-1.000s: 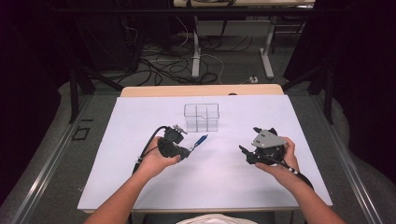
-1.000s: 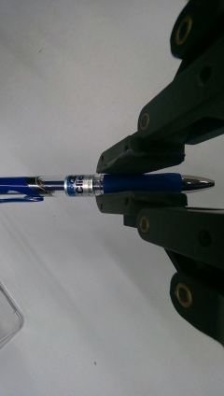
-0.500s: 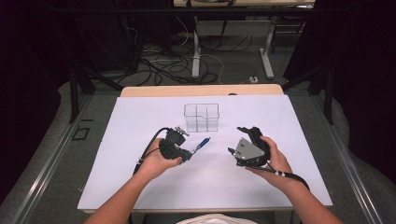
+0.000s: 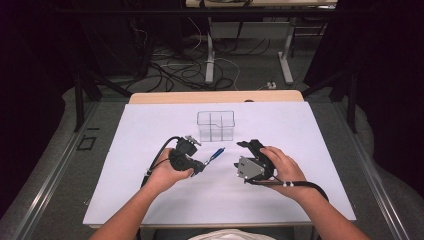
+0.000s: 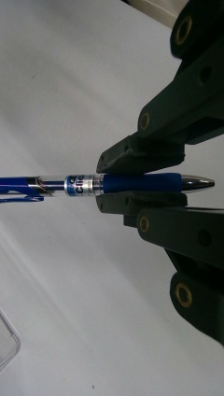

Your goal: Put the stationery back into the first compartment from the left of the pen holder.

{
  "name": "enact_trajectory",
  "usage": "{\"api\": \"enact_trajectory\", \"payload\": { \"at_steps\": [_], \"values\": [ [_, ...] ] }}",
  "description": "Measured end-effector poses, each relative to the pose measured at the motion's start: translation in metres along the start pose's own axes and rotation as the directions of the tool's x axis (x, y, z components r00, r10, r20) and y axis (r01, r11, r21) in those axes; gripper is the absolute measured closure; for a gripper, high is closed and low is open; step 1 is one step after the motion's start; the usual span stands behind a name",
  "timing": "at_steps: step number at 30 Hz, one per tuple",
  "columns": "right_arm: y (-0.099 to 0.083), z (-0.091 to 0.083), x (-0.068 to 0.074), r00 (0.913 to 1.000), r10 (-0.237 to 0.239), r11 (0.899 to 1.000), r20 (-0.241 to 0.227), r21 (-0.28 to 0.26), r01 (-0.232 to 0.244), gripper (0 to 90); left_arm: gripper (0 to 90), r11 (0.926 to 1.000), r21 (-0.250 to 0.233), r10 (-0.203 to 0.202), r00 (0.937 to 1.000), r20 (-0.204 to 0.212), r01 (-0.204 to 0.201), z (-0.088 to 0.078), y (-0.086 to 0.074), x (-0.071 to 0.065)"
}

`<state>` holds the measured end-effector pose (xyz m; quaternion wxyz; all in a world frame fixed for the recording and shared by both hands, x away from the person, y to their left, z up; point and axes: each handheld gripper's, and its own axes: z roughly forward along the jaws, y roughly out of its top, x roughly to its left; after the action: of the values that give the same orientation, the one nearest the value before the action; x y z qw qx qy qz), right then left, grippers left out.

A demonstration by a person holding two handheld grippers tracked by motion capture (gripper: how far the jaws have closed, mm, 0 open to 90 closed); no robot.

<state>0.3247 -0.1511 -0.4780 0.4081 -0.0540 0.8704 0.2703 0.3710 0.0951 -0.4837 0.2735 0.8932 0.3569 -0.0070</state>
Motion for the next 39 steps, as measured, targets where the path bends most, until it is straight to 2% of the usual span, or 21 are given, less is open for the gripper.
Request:
{"api": "enact_trajectory", "payload": {
  "at_steps": [4,6,7,9,12,14,16,18,19,21,25,26,27,29,31,32,34,35,37,38,39],
  "values": [
    [0.005,0.005,0.003,0.9990,-0.044,0.999,-0.013,-0.029,0.043,31.4,79.6,1.0000,-0.002,-0.003,1.0000,0.005,0.003,0.000,0.000,0.000],
    [0.008,0.008,0.005,0.9982,-0.056,0.998,-0.019,-0.024,0.056,31.4,79.6,0.9999,-0.004,-0.016,0.9999,0.006,0.016,-0.001,0.000,-0.001],
    [0.008,0.009,0.003,0.9959,-0.086,0.996,-0.027,-0.026,0.086,32.3,79.6,0.9998,-0.010,-0.020,0.9998,0.006,0.020,-0.001,0.000,-0.001],
    [0.009,0.013,0.007,0.9975,-0.063,0.998,-0.032,-0.024,0.062,37.1,79.6,1.0000,-0.006,0.004,1.0000,-0.004,-0.004,-0.002,0.000,0.002],
    [0.008,0.017,0.013,0.9986,-0.043,0.999,-0.031,-0.011,0.042,41.6,79.6,1.0000,-0.003,-0.005,1.0000,0.006,0.005,-0.001,0.000,0.003],
    [0.008,0.019,0.014,0.9954,-0.086,0.996,-0.042,-0.015,0.085,42.9,79.6,1.0000,-0.006,-0.007,1.0000,0.005,0.007,-0.001,-0.001,0.004],
    [0.007,0.020,0.019,0.9958,-0.086,0.996,-0.032,-0.002,0.086,44.1,79.6,0.9999,-0.005,-0.014,0.9999,0.009,0.014,0.000,-0.001,0.005],
    [0.006,0.022,0.021,0.9928,-0.116,0.993,-0.030,-0.015,0.115,44.3,79.6,0.9999,0.000,-0.013,0.9999,0.009,0.013,-0.001,-0.001,0.005],
    [0.006,0.023,0.025,0.9946,-0.100,0.995,-0.025,-0.007,0.100,44.8,79.6,0.9999,-0.001,-0.013,0.9999,0.009,0.013,-0.001,-0.001,0.005],
    [0.007,0.024,0.028,0.9908,-0.133,0.991,-0.023,0.000,0.133,45.6,79.6,0.9999,0.001,-0.015,0.9998,0.015,0.015,0.000,-0.001,0.005],
    [0.007,0.026,0.034,0.9880,-0.153,0.988,-0.021,-0.017,0.153,47.3,79.6,0.9999,0.009,-0.005,0.9998,0.020,0.005,0.001,-0.001,0.002],
    [0.007,0.027,0.035,0.9850,-0.171,0.985,-0.022,-0.018,0.171,47.8,79.6,0.9999,0.010,0.004,0.9998,0.018,-0.004,0.002,0.000,0.001],
    [0.007,0.027,0.037,0.9850,-0.171,0.985,-0.018,-0.017,0.171,48.3,79.6,0.9999,0.009,-0.011,0.9995,0.030,0.011,0.003,-0.001,-0.001],
    [0.006,0.028,0.038,0.9793,-0.202,0.979,-0.017,-0.020,0.201,49.8,79.6,0.9998,0.019,0.008,0.9995,0.030,-0.009,0.003,0.000,-0.002],
    [0.007,0.028,0.041,0.9782,-0.205,0.979,-0.031,-0.009,0.205,50.6,79.6,0.9996,0.026,0.013,0.9992,0.037,-0.014,0.004,0.001,-0.004],
    [0.008,0.027,0.042,0.9708,-0.237,0.971,-0.037,0.008,0.237,51.5,79.6,0.9998,0.018,0.008,0.9993,0.037,-0.009,0.005,0.001,-0.006],
    [0.008,0.028,0.044,0.9695,-0.242,0.970,-0.035,0.001,0.243,51.8,79.6,0.9996,0.021,0.018,0.9991,0.039,-0.019,0.005,0.001,-0.008],
    [0.009,0.028,0.046,0.9683,-0.247,0.969,-0.038,0.004,0.247,52.3,79.6,0.9997,0.023,0.007,0.9988,0.048,-0.008,0.004,0.001,-0.010],
    [0.010,0.029,0.048,0.9624,-0.269,0.963,-0.040,0.000,0.269,53.6,79.6,0.9996,0.022,0.014,0.9984,0.054,-0.016,0.005,0.001,-0.012],
    [0.012,0.029,0.051,0.9529,-0.300,0.954,-0.044,0.001,0.300,54.7,79.6,0.9995,0.027,0.018,0.9983,0.056,-0.020,0.005,0.001,-0.013],
    [0.012,0.029,0.051,0.9529,-0.300,0.954,-0.044,0.001,0.300,54.7,79.6,0.9994,0.024,0.024,0.9981,0.057,-0.025,0.005,0.001,-0.014]
  ]
}}
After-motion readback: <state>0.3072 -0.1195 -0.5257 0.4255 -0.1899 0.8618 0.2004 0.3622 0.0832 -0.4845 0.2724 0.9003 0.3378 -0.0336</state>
